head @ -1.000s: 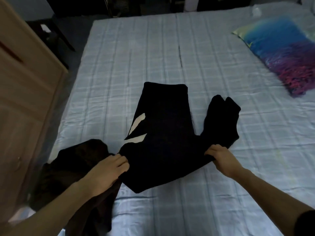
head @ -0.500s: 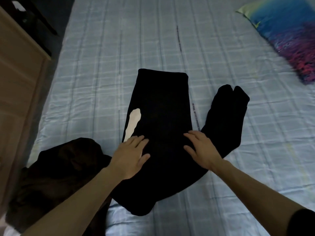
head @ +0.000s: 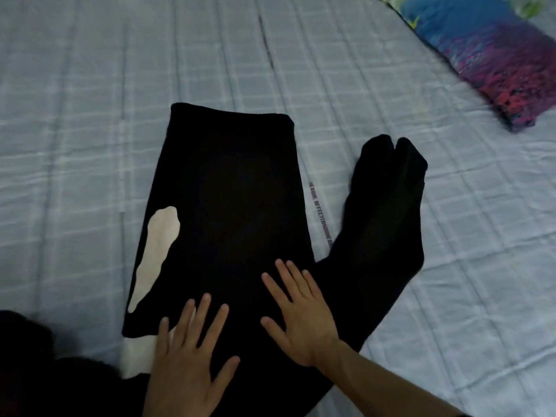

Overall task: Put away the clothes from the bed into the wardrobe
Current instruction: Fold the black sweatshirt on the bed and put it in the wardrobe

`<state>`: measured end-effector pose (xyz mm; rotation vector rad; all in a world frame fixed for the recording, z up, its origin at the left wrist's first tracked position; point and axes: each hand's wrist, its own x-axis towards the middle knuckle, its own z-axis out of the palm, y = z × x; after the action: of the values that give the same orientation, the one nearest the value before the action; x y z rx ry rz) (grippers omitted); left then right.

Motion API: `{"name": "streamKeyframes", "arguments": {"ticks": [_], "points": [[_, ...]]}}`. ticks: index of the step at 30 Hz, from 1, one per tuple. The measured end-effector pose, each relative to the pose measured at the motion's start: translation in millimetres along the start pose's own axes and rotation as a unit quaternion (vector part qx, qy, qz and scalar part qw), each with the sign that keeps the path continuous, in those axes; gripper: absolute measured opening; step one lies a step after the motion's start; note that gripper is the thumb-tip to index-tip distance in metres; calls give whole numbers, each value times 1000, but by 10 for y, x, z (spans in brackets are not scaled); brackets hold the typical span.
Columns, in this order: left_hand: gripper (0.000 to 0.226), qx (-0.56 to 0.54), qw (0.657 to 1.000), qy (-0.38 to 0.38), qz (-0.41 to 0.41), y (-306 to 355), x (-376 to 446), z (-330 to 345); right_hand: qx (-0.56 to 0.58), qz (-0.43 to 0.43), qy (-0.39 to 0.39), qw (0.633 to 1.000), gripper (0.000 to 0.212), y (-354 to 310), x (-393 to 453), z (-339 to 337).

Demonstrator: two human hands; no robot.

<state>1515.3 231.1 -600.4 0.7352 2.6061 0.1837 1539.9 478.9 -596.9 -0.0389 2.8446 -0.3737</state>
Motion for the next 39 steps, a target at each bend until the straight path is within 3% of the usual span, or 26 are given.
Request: {"name": "streamKeyframes", "arguments": {"ticks": [3,9,15,19,23,26,28,30,33,36,39], "points": [[82,10,1000,-15,-12,17,-25,-43,20,2,-9,1000,72,-37,-31,-51],[81,43,999,23,-8,183,84,-232,134,0,-13,991,69,-21,-44,-265],[77,0,995,93,42,752,610,-649,335,9,79,939,57,218,-85,-745],[71,-2,991,116,68,1270,998,-847,340,31,169,925,53,691,-76,-996],[73,-24,990,106,87,1753,1392,-947,296,89,207,928,53,1390,-62,-1117],[77,-80,989,92,87,2068,1682,-1015,239,141,207,938,57,1905,-50,-1127],[70,-151,983,54,84,2225,1907,-1011,209,169,161,950,70,2195,-30,-1104],[68,-281,956,9,78,2371,2138,-1025,211,185,92,955,93,2379,-4,-1052],[91,-397,917,-32,7,2572,2479,-1083,212,176,58,960,116,2490,83,-930],[102,-410,910,-21,-52,2747,2769,-1169,254,173,115,945,117,2489,146,-836],[85,-418,905,4,-78,2878,3000,-1201,351,208,218,886,110,2508,171,-826]]}}
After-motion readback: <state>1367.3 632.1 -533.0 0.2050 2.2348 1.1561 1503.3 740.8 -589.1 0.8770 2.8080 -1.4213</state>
